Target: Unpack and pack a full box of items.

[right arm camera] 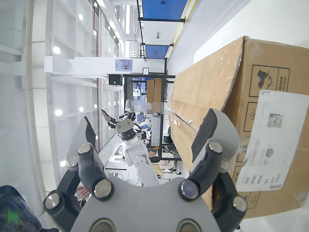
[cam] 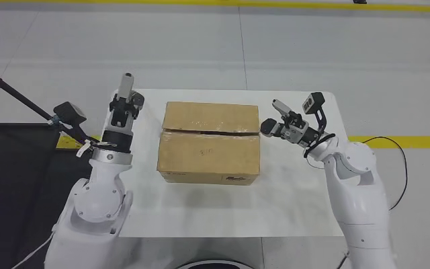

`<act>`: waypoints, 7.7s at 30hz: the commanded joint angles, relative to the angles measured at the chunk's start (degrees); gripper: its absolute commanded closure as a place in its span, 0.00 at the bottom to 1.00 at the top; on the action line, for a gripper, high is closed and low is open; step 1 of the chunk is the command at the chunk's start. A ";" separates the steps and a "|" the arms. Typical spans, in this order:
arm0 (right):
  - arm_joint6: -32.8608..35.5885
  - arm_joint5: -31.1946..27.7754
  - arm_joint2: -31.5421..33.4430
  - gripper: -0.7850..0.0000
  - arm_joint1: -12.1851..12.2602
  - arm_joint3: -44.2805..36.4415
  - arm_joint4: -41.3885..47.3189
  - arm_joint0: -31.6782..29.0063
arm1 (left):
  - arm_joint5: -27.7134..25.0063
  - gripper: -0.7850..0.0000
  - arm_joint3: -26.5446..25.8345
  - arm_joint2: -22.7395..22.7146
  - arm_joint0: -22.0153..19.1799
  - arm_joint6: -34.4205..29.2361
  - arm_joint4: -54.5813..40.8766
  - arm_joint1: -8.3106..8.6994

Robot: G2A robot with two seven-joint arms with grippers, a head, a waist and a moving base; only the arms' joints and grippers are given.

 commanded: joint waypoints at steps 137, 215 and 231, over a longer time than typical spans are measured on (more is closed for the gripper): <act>-18.99 -6.69 -44.06 0.00 -11.79 22.99 15.14 24.68 | -11.93 0.00 11.79 -16.08 15.85 -39.90 -9.57 -4.31; -9.95 5.75 -1.35 0.00 -1.14 -4.26 -5.68 -5.20 | -11.32 0.00 12.37 -15.45 13.48 -39.79 -12.29 -1.11; -14.46 -3.19 7.57 0.00 0.37 2.40 -4.65 -7.74 | -11.36 0.00 8.72 -18.62 16.43 -27.61 -11.18 -1.18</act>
